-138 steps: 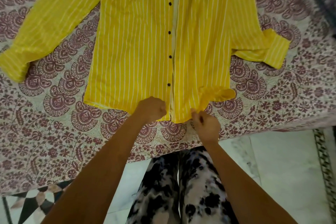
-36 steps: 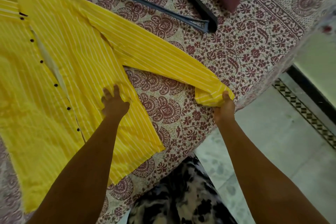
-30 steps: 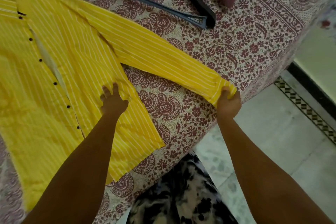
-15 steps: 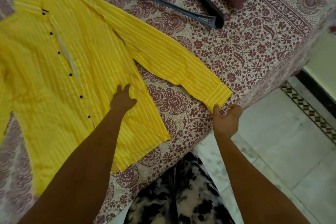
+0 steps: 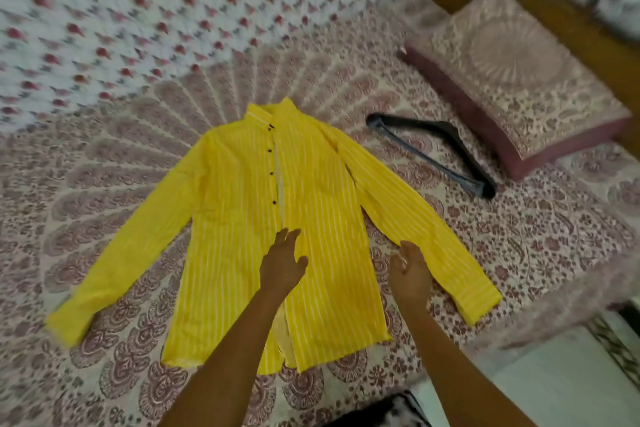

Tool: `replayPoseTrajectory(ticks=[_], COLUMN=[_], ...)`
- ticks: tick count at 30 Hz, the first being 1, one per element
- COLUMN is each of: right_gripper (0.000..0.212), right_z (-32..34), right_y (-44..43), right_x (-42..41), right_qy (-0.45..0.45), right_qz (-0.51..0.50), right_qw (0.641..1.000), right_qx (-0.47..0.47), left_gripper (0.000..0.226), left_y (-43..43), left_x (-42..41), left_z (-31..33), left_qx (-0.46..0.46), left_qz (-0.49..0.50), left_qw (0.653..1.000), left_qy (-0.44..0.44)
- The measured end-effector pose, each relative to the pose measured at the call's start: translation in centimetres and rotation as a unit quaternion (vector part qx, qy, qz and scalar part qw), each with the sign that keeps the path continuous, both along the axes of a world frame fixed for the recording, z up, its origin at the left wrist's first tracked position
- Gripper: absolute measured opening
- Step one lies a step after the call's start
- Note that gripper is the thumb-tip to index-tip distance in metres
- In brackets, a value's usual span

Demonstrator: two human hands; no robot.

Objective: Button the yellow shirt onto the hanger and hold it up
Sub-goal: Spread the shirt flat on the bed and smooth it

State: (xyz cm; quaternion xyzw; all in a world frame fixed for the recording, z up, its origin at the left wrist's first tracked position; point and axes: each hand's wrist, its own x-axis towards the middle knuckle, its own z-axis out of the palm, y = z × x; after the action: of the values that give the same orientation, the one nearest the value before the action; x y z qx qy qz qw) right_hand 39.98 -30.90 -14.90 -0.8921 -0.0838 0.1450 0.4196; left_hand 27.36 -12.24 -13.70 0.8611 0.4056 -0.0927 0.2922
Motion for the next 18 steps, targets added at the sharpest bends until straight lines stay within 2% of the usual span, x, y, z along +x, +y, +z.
replayPoseTrajectory(ticks=[4, 8, 13, 18], right_gripper=[0.039, 0.038, 0.037, 0.041], right_z=[2.9, 4.3, 4.4, 2.4], right_y=[2.0, 2.3, 1.1, -0.8], right_x=[1.0, 4.2, 11.0, 19.5], right_qy=[-0.013, -0.038, -0.043, -0.002], right_qz=[0.031, 0.022, -0.026, -0.074], right_qw=[0.999, 0.999, 0.999, 0.997], right_qx=[0.005, -0.006, -0.016, -0.036], left_gripper=[0.056, 0.053, 0.056, 0.055], left_y=[1.3, 1.7, 0.8, -0.4], left_x=[-0.1, 3.5, 11.7, 22.9], left_z=[3.1, 4.7, 4.3, 2.8], left_qx=[-0.001, 0.004, 0.001, -0.004], left_qz=[0.023, 0.001, -0.075, -0.152], left_qw=[0.998, 0.998, 0.995, 0.987], left_qy=[-0.054, -0.068, -0.07, -0.06])
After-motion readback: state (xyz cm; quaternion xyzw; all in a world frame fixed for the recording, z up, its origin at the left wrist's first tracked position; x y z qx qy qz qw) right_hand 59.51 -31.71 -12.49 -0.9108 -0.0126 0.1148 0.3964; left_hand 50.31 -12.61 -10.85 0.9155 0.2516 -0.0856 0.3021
